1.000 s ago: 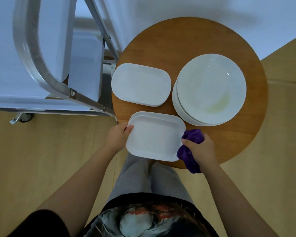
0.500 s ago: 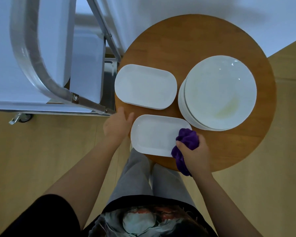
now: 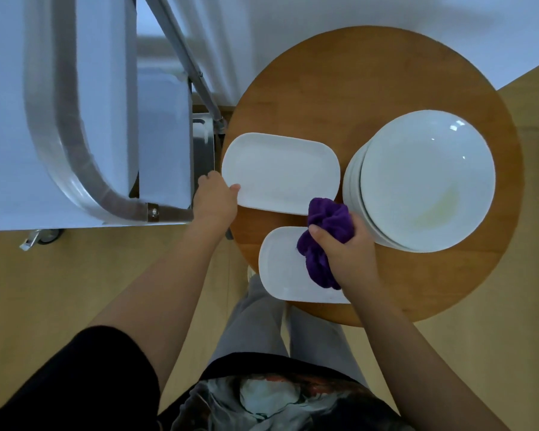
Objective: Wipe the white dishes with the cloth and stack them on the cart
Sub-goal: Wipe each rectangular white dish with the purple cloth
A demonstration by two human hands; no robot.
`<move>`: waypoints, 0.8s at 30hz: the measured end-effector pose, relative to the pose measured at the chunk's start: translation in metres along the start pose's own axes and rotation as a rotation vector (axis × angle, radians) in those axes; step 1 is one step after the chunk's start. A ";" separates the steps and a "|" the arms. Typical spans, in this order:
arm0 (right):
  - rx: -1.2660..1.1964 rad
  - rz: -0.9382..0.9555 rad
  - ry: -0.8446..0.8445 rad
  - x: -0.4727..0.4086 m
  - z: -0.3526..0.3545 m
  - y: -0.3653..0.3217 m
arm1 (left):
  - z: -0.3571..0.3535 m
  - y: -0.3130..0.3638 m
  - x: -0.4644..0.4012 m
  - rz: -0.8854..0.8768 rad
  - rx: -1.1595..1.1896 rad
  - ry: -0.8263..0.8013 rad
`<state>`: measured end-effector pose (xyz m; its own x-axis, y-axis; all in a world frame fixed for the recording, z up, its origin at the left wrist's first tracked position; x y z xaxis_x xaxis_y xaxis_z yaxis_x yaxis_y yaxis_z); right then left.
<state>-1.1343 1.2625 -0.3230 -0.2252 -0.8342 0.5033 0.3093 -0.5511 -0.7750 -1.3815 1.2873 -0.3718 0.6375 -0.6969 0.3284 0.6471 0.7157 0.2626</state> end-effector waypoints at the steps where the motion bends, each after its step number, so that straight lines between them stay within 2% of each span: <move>1: 0.003 0.007 0.012 -0.003 -0.002 -0.003 | 0.000 0.001 -0.003 -0.016 -0.024 -0.011; 8: -0.005 0.018 0.089 -0.011 -0.015 -0.016 | 0.002 0.002 -0.016 -0.117 -0.107 -0.050; 13: 0.010 0.005 0.113 -0.012 -0.020 -0.019 | -0.005 -0.010 -0.020 -0.074 0.053 -0.174; 16: 0.026 0.003 0.119 -0.010 -0.020 -0.017 | -0.009 -0.022 -0.015 0.008 0.273 -0.243; 19: 0.028 -0.002 0.120 -0.008 -0.019 -0.015 | -0.006 -0.026 -0.008 0.035 0.364 -0.208; 24: 0.031 -0.010 0.131 -0.007 -0.016 -0.015 | 0.010 -0.015 -0.008 -0.053 0.383 -0.055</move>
<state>-1.1528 1.2767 -0.3206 -0.3468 -0.8200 0.4554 0.3347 -0.5617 -0.7566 -1.4004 1.2828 -0.3697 0.5772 -0.7375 0.3504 0.4690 0.6508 0.5971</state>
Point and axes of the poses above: each hand's wrist, its own x-axis away from the middle knuckle, its own z-axis out of the back of the hand, y = z × x, the point moved 6 cm from there along -x, towards the middle knuckle, and after that the axes turned 12 degrees about y, right-handed, at the moved point
